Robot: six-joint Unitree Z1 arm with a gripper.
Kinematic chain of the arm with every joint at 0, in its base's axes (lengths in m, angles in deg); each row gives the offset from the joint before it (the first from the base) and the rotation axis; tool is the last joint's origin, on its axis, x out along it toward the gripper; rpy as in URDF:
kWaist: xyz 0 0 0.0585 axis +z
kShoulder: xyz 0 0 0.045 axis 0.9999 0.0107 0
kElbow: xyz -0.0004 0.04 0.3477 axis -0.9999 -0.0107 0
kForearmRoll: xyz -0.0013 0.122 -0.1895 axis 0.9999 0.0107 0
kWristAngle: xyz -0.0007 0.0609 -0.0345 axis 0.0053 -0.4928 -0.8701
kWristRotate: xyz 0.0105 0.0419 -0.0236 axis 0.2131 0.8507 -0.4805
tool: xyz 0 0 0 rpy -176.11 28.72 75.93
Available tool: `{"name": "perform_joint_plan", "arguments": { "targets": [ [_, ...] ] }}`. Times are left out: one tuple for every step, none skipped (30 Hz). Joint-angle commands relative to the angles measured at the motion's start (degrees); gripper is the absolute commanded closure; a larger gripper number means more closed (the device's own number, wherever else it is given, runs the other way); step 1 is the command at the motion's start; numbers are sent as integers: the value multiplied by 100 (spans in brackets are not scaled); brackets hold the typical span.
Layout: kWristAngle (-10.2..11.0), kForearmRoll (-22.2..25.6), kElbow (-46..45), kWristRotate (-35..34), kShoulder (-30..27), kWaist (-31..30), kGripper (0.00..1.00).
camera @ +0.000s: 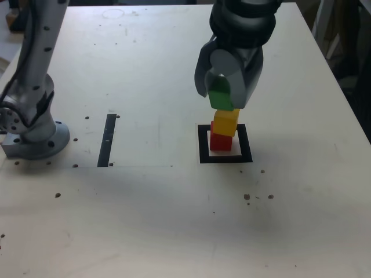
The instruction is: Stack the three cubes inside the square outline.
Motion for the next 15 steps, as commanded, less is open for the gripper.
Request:
{"name": "perform_joint_plan", "arguments": {
  "targets": [
    [0,62,34,-9,62,-14,70],
    [4,60,42,-9,76,-14,70],
    [8,58,48,-9,85,-14,70],
    [12,57,52,-9,92,-14,70],
    [16,55,56,-9,98,-13,70],
    [18,52,58,-9,105,-10,70],
    [18,49,58,-8,114,-7,70],
    [19,48,56,-8,124,-1,70],
    [20,47,53,-8,135,5,70],
    [22,44,47,-7,151,16,70],
    [23,42,44,-6,159,21,70],
    [25,41,34,-5,177,33,70],
    [25,41,27,-4,191,43,69],
    [25,42,18,-3,205,52,67],
    [22,44,7,-2,219,62,64]
  ]
}}
